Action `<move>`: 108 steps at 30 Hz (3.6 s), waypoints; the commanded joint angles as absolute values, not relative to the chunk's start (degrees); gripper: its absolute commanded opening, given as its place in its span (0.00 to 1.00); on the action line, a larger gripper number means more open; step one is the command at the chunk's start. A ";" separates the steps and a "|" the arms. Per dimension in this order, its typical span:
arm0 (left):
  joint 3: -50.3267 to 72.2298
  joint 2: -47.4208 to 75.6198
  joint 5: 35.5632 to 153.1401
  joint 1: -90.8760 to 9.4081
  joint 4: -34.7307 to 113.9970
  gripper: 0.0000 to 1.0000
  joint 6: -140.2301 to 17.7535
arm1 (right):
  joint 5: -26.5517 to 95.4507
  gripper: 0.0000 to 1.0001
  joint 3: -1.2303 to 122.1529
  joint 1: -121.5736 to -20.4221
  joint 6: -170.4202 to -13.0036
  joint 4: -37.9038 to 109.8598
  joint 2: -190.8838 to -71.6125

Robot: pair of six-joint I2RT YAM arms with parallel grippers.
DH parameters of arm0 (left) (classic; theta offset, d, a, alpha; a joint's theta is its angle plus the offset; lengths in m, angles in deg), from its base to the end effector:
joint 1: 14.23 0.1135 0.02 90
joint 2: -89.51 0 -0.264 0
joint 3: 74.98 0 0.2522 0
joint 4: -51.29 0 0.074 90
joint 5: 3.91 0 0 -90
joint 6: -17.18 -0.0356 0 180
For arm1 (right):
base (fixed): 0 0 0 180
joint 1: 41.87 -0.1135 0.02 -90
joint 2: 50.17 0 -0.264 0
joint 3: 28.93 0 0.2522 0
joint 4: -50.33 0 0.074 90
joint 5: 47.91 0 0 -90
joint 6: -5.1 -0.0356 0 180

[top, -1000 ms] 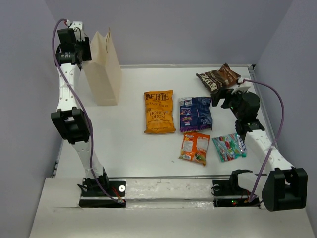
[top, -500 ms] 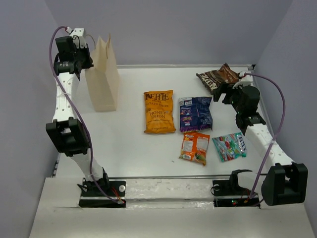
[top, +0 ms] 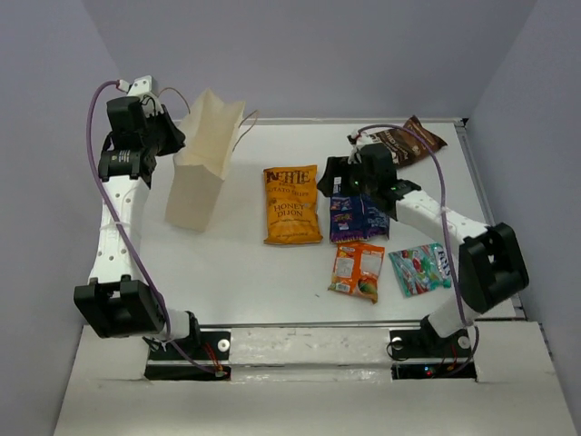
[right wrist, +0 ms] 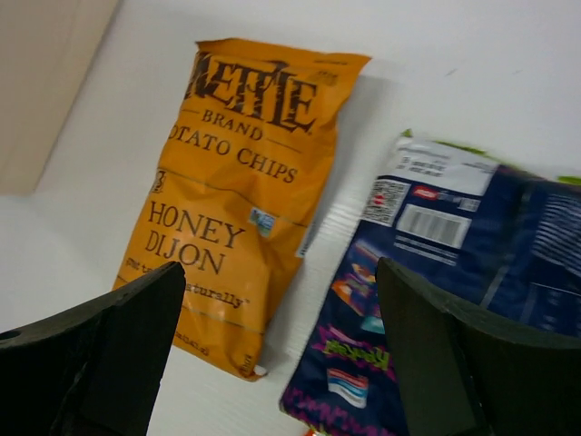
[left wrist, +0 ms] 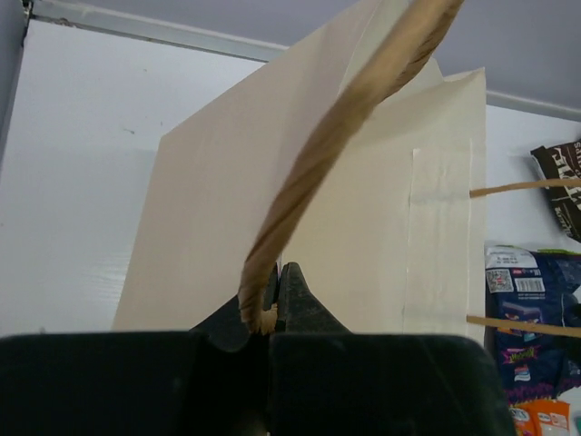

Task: Place the snacks into the paper bag

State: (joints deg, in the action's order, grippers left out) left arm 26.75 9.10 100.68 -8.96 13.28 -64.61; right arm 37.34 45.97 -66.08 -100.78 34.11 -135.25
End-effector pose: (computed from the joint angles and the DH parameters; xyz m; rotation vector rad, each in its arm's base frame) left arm 0.3143 0.0200 0.4344 -0.0422 1.8608 -0.2725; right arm 0.3122 0.1436 0.2833 -0.2034 2.0601 0.5204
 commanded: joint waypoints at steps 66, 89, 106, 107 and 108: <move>16.12 15.15 101.21 -11.86 20.13 0.00 -49.44 | 57.98 0.01 137.50 -79.04 -111.97 54.82 -174.06; 19.64 9.18 98.66 -16.34 21.62 0.00 -43.99 | 63.71 0.01 126.70 -93.98 -100.55 77.44 -175.85; 22.28 8.12 94.10 -17.40 21.09 0.00 -43.55 | 69.34 0.01 104.90 -93.99 -97.21 69.18 -168.91; 22.45 8.12 93.65 -17.40 20.92 0.00 -43.55 | 69.34 0.01 103.75 -93.99 -96.51 69.01 -168.12; 22.63 8.12 93.21 -17.40 20.83 0.00 -43.64 | 69.25 0.01 102.35 -93.99 -95.80 68.92 -167.33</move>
